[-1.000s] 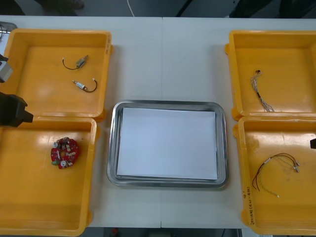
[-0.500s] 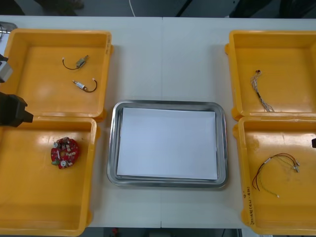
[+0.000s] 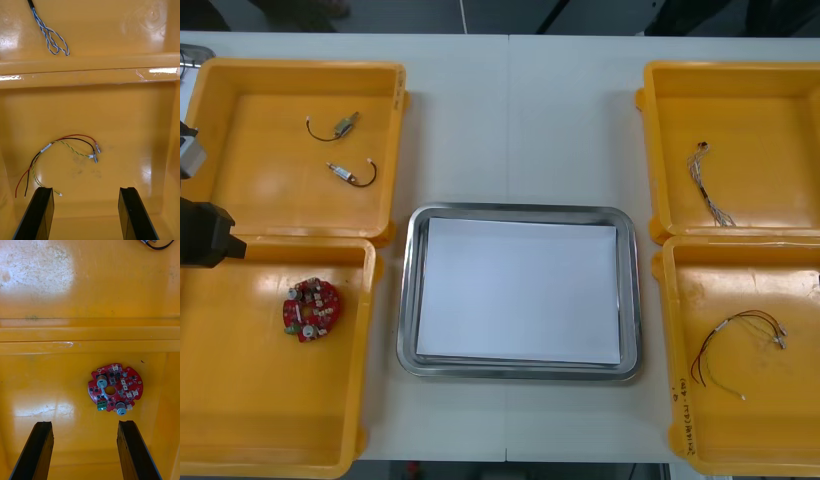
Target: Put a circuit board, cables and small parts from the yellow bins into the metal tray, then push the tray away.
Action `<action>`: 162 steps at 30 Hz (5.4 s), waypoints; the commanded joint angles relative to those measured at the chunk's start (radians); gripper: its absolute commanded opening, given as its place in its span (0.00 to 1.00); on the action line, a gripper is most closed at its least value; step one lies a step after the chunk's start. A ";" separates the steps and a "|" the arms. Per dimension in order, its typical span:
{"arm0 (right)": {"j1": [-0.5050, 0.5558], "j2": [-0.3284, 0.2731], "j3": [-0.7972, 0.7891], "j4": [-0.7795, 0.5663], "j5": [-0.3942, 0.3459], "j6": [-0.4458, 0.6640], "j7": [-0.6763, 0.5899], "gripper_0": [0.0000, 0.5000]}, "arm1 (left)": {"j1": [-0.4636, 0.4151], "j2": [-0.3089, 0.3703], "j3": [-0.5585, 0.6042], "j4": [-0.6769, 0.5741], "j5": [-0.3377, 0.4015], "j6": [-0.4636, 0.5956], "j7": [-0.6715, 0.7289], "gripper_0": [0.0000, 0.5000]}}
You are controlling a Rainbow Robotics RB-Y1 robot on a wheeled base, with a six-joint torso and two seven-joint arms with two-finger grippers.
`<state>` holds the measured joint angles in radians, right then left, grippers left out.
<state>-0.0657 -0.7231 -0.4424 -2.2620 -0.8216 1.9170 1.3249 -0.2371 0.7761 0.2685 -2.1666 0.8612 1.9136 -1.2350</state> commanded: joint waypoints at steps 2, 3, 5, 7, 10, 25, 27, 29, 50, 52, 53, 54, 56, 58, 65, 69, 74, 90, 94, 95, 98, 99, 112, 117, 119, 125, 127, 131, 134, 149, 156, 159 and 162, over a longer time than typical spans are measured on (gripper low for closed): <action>0.032 0.010 -0.024 -0.037 0.006 0.003 -0.066 1.00 | 0.009 0.009 0.009 -0.010 0.009 0.006 -0.132 1.00; 0.038 0.017 -0.025 -0.042 0.006 0.003 -0.070 1.00 | 0.009 0.009 0.009 -0.010 0.013 0.006 -0.146 1.00; 0.046 0.034 -0.030 -0.050 0.006 0.003 -0.078 1.00 | 0.010 0.012 0.009 -0.010 0.016 0.006 -0.178 1.00; 0.052 0.059 -0.032 -0.059 0.010 0.003 -0.087 1.00 | 0.015 0.017 0.009 -0.010 0.024 0.006 -0.213 1.00; 0.056 0.088 -0.030 -0.071 0.030 0.003 -0.099 1.00 | 0.032 0.029 0.009 -0.010 0.039 0.006 -0.258 1.00; 0.075 0.177 0.024 -0.094 0.075 0.003 -0.289 1.00 | 0.136 0.124 -0.017 -0.010 0.220 -0.145 -0.514 1.00; 0.081 0.185 0.048 -0.094 0.084 0.003 -0.340 1.00 | 0.154 0.144 -0.049 -0.010 0.228 -0.211 -0.560 1.00; 0.087 0.191 0.068 -0.093 0.090 0.003 -0.380 1.00 | 0.170 0.166 -0.078 -0.010 0.231 -0.271 -0.592 1.00; 0.092 0.198 0.206 -0.039 0.191 -0.069 -0.590 1.00 | 0.309 0.344 -0.342 -0.009 0.231 -0.714 -0.850 1.00; 0.092 0.198 0.214 -0.025 0.202 -0.089 -0.592 1.00 | 0.314 0.356 -0.364 -0.004 0.229 -0.743 -0.853 1.00; 0.092 0.198 0.220 -0.014 0.206 -0.104 -0.593 1.00 | 0.315 0.361 -0.377 -0.001 0.226 -0.758 -0.854 1.00; 0.092 0.200 0.226 -0.005 0.213 -0.116 -0.593 1.00 | 0.315 0.365 -0.390 0.002 0.223 -0.771 -0.857 1.00; 0.092 0.200 0.235 0.010 0.222 -0.135 -0.596 1.00 | 0.315 0.371 -0.405 0.010 0.219 -0.785 -0.860 1.00; 0.092 0.200 0.249 0.021 0.233 -0.153 -0.601 1.00 | 0.315 0.374 -0.416 0.022 0.216 -0.798 -0.868 1.00; 0.092 0.215 0.275 0.047 0.271 -0.190 -0.624 1.00 | 0.306 0.377 -0.456 0.103 0.217 -0.860 -0.963 1.00; 0.092 0.232 0.286 0.061 0.292 -0.193 -0.638 1.00 | 0.305 0.377 -0.469 0.122 0.222 -0.872 -0.994 1.00; 0.092 0.248 0.303 0.087 0.314 -0.222 -0.650 1.00 | 0.302 0.377 -0.500 0.122 0.228 -0.904 -0.994 1.00; 0.093 0.280 0.349 0.170 0.346 -0.293 -0.702 1.00 | 0.274 0.377 -0.560 0.123 0.211 -0.926 -0.998 1.00; 0.093 0.283 0.357 0.193 0.346 -0.317 -0.714 1.00 | 0.269 0.377 -0.562 0.122 0.206 -0.924 -0.997 1.00; 0.095 0.283 0.357 0.199 0.346 -0.320 -0.717 1.00 | 0.268 0.377 -0.562 0.123 0.206 -0.924 -0.998 1.00; 0.093 0.283 0.358 0.220 0.346 -0.335 -0.728 1.00 | 0.266 0.377 -0.562 0.126 0.205 -0.924 -0.998 1.00; 0.095 0.284 0.360 0.223 0.345 -0.339 -0.728 1.00 | 0.266 0.374 -0.562 0.126 0.205 -0.924 -0.998 1.00; 0.095 0.284 0.390 0.265 0.341 -0.369 -0.765 1.00 | 0.236 0.353 -0.578 0.145 0.197 -0.921 -1.000 1.00; 0.095 0.286 0.403 0.265 0.340 -0.363 -0.782 1.00 | 0.236 0.353 -0.585 0.145 0.196 -0.921 -1.002 1.00; 0.095 0.286 0.403 0.265 0.341 -0.363 -0.786 1.00 | 0.236 0.353 -0.586 0.145 0.196 -0.923 -1.002 0.94; 0.095 0.286 0.403 0.265 0.338 -0.363 -0.791 0.05 | 0.236 0.351 -0.588 0.145 0.193 -0.923 -1.008 0.00; 0.095 0.284 0.403 0.265 0.337 -0.363 -0.793 0.00 | 0.236 0.353 -0.588 0.143 0.193 -0.923 -1.008 0.00; 0.096 0.284 0.392 0.263 0.340 -0.363 -0.794 0.00 | 0.236 0.353 -0.588 0.143 0.191 -0.923 -1.008 0.00; 0.095 0.284 0.373 0.263 0.335 -0.360 -0.783 0.00 | 0.236 0.353 -0.585 0.143 0.196 -0.921 -1.006 0.00; 0.090 0.255 0.186 0.010 0.291 -0.098 -0.739 0.00 | 0.236 0.338 -0.416 0.102 0.226 -0.728 -0.960 0.00; 0.081 0.211 0.073 -0.067 0.159 0.003 -0.696 0.00 | 0.234 0.308 -0.322 0.068 0.223 -0.607 -0.876 0.00; 0.083 0.179 0.007 -0.085 0.085 0.003 -0.619 0.00 | 0.234 0.299 -0.287 0.019 0.216 -0.541 -0.796 0.00; 0.081 0.154 -0.044 -0.087 0.038 0.003 -0.549 0.00 | 0.226 0.288 -0.267 -0.021 0.211 -0.490 -0.733 0.00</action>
<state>0.0097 -0.5075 -0.4078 -2.3127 -0.7401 1.9120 0.6991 0.0161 1.0882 -0.0435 -2.1191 1.0785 1.3735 -2.1827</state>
